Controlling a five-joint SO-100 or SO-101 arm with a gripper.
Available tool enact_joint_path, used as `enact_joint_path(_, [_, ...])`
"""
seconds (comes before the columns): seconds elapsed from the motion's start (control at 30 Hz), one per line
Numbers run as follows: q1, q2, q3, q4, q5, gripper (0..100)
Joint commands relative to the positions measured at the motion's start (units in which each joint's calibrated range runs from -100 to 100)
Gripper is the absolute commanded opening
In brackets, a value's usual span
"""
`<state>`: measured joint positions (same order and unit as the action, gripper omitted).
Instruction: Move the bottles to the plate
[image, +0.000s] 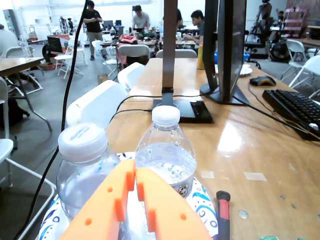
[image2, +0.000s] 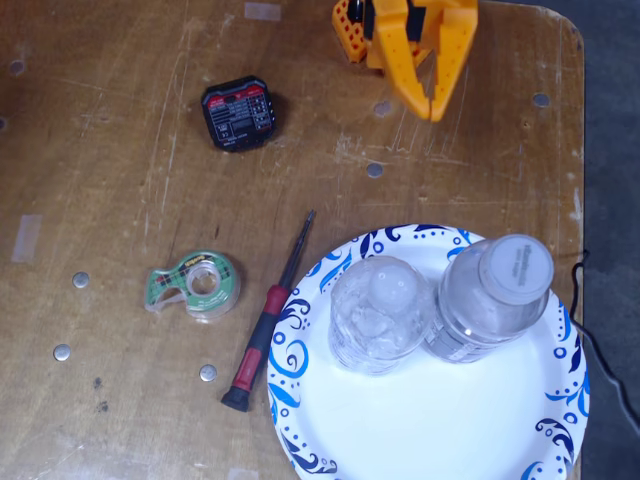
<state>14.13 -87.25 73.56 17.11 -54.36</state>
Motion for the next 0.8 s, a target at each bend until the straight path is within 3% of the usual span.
enact_joint_path(0.0, [3.50,-9.04,5.54,0.04,0.79,1])
enact_joint_path(0.37, [11.58,-11.57,15.54,-0.14,4.28,1])
enact_joint_path(0.77, [11.58,-11.40,25.45,1.87,3.97,1])
